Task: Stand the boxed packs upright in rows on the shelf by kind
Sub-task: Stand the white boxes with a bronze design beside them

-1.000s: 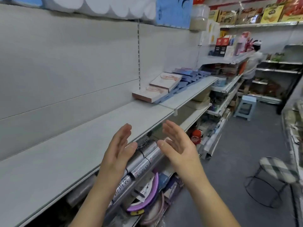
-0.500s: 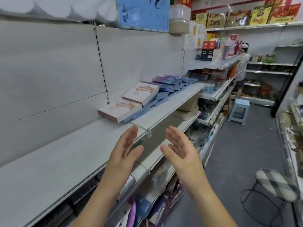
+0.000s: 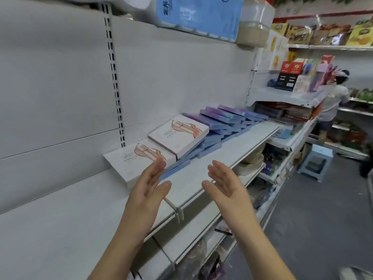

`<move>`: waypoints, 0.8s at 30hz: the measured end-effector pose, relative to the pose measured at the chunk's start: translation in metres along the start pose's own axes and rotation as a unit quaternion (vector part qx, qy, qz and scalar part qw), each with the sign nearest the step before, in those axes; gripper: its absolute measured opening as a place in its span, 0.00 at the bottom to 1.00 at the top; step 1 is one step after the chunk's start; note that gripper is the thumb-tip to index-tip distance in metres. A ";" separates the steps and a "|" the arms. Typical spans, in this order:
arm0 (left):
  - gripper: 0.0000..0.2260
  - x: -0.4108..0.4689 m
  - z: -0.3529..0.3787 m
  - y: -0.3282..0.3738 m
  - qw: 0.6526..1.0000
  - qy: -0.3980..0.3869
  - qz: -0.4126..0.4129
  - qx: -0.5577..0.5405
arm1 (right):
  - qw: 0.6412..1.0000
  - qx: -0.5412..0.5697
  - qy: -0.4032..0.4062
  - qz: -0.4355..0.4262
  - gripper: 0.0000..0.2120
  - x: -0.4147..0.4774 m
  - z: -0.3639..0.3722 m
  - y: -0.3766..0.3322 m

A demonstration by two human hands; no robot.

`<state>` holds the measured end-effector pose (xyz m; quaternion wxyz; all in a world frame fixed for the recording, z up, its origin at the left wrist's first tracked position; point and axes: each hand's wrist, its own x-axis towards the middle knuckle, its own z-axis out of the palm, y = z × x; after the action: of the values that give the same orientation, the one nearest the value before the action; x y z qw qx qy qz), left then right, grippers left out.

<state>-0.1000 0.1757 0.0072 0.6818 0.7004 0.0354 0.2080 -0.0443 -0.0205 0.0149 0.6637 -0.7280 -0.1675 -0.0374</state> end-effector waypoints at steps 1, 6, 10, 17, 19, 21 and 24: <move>0.19 0.009 -0.001 -0.003 1.000 0.020 -0.008 0.008 | 1.000 0.000 -0.011 0.002 0.26 0.013 0.000 0.004; 0.18 0.047 -0.002 -0.015 0.992 0.114 -0.020 0.052 | 0.999 0.008 -0.050 0.007 0.28 0.092 -0.004 0.025; 0.19 0.070 -0.002 -0.017 0.975 0.192 -0.028 0.106 | 0.995 0.031 -0.099 -0.008 0.26 0.157 -0.011 0.035; 0.20 0.100 -0.032 -0.008 0.899 0.380 -0.080 0.203 | 0.981 -0.056 -0.163 -0.086 0.22 0.251 -0.024 0.031; 0.24 0.103 -0.042 -0.012 0.884 0.388 -0.117 0.232 | 0.977 -0.089 -0.167 -0.097 0.24 0.273 -0.017 0.028; 0.28 0.107 -0.050 -0.020 0.877 0.366 -0.163 0.265 | 0.969 -0.152 -0.173 -0.091 0.31 0.293 -0.008 0.026; 0.29 0.118 -0.056 -0.029 0.862 0.300 -0.234 0.333 | 0.922 -0.312 -0.212 -0.089 0.22 0.311 0.008 0.017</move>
<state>-0.0044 0.2698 0.0070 0.3926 0.7605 0.4689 0.2181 0.2520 0.0466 0.0840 0.3459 -0.8713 -0.3480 0.0085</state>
